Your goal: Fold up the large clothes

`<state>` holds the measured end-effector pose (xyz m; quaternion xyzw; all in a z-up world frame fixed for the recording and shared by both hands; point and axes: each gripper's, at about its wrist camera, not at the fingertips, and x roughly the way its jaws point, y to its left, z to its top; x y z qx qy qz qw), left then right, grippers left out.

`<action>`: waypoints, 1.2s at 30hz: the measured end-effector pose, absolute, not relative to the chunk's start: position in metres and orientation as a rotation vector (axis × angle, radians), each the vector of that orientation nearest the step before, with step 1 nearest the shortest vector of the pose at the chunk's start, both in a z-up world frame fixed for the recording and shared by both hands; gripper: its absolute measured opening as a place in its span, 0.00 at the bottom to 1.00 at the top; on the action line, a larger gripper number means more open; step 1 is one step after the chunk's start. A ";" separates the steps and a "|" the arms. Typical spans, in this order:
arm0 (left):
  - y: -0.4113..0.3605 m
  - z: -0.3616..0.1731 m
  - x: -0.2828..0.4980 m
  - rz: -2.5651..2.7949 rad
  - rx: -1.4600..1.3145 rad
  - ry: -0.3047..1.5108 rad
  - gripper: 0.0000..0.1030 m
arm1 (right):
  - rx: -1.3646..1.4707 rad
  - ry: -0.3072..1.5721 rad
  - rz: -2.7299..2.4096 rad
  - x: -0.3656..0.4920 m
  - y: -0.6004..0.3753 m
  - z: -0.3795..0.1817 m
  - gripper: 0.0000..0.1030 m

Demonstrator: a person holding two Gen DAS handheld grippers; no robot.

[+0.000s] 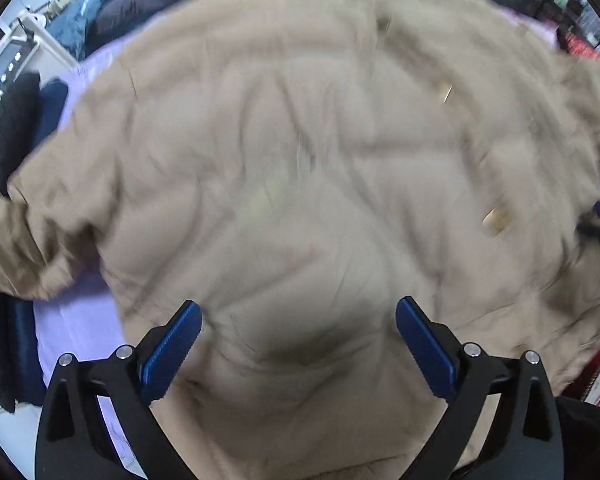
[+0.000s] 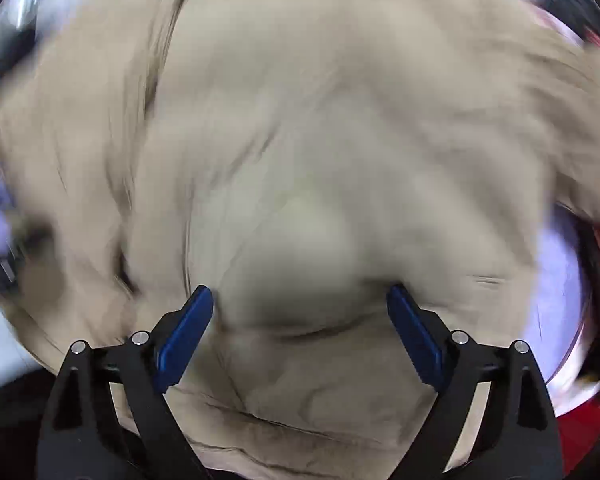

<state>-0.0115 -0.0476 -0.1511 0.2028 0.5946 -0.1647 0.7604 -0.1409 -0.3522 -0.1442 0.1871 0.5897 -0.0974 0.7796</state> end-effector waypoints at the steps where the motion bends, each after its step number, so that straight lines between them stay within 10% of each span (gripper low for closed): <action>1: -0.049 -0.144 -0.010 -0.359 0.441 1.284 0.93 | 0.442 1.216 -0.270 -0.148 -0.372 -0.131 0.85; 18: -0.053 -0.120 0.005 -0.370 0.321 1.322 0.93 | 0.950 0.652 -0.881 -0.267 -0.654 -0.097 0.72; 23: -0.051 -0.118 -0.002 -0.377 0.392 1.291 0.93 | 0.951 0.628 -0.900 -0.263 -0.650 -0.098 0.23; 36: -0.025 -0.112 0.018 -0.286 0.304 1.257 0.93 | 0.460 0.674 -0.465 -0.113 -0.519 0.020 0.14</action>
